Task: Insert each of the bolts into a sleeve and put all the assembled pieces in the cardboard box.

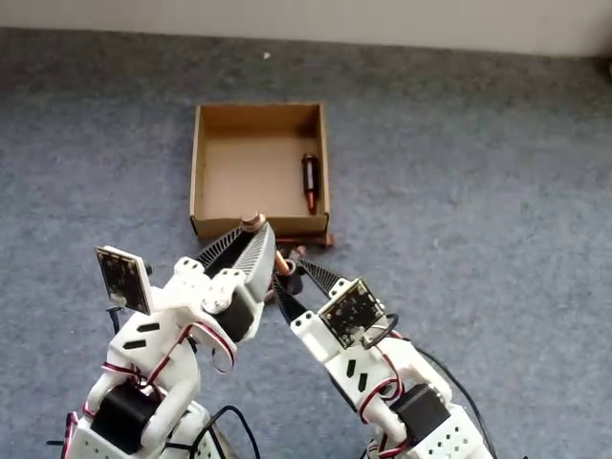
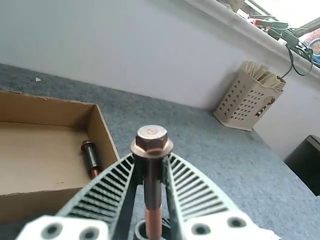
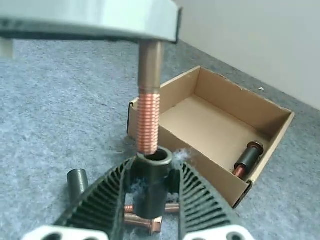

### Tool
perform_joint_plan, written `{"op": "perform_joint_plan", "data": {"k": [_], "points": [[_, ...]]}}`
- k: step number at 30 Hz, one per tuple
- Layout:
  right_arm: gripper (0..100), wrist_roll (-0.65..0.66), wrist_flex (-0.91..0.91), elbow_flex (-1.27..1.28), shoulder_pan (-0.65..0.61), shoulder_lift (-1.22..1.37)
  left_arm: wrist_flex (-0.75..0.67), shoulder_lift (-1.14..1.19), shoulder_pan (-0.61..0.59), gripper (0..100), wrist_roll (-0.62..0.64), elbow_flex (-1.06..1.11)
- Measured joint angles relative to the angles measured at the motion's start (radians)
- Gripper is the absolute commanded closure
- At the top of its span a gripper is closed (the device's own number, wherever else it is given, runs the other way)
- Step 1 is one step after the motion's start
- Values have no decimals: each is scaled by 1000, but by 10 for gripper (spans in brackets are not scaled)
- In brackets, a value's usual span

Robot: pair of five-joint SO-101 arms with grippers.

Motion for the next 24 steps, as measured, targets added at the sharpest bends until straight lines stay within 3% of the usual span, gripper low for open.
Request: {"op": "perform_joint_plan", "data": {"k": [19, 24], "points": [[995, 52, 0, 0, -6, 0, -8, 0, 12, 995, 0, 68], [995, 52, 0, 0, -6, 0, -9, 0, 31, 995, -69, 83]]}}
